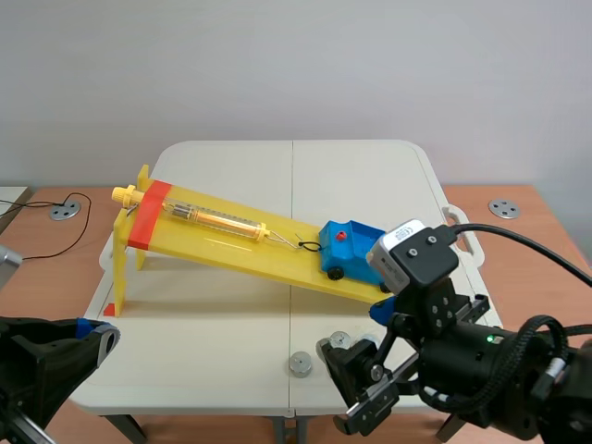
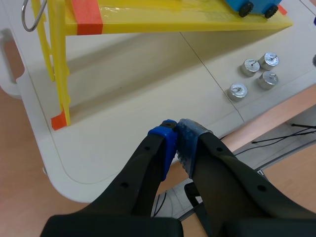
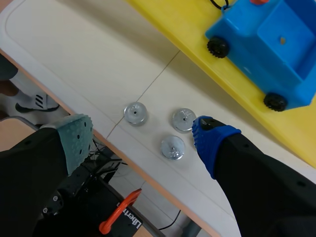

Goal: Place the four metal weights on the blue cart on the ramp.

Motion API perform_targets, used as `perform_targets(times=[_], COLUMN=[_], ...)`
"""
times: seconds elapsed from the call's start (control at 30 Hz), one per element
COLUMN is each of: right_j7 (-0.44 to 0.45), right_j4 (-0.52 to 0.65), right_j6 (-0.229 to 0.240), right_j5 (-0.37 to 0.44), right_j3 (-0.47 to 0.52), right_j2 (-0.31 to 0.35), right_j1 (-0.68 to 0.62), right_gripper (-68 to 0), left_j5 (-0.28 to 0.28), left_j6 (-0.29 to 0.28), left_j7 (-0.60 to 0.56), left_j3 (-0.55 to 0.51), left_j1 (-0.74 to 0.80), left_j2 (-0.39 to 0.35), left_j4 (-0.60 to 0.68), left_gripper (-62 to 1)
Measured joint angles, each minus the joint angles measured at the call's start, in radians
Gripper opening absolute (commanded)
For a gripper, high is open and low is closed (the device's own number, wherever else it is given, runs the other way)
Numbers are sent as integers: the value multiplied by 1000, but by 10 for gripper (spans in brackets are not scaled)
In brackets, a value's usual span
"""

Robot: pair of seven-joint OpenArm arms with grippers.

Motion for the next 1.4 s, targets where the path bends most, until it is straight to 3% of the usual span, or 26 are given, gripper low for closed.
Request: perform_targets(times=[0.17,0.33,0.5,0.97,1.13,1.4], right_j7=[-3,-3,1,69,84,85], right_j4=[-45,-108,-146,-291,-320,-322], right_j6=[0,0,0,-8,-10,-53], right_j5=[-12,-95,-174,-286,-307,-315], right_j3=[-28,-56,-106,-174,-179,-179], right_j2=[-27,-65,-66,-91,-121,-158], right_j1=[39,87,116,158,171,172], right_gripper=[-254,-267,-267,-296,-325,-329], left_j5=[0,0,0,0,0,0], left_j6=[0,0,0,0,0,0], left_j7=[16,26,29,29,29,29], left_j3=[0,0,0,0,0,0], left_j1=[-5,-19,-25,-25,-25,-25], left_j2=[0,0,0,0,0,0], left_j4=[0,0,0,0,0,0], left_gripper=[-580,-580,-580,-580,-580,-580])
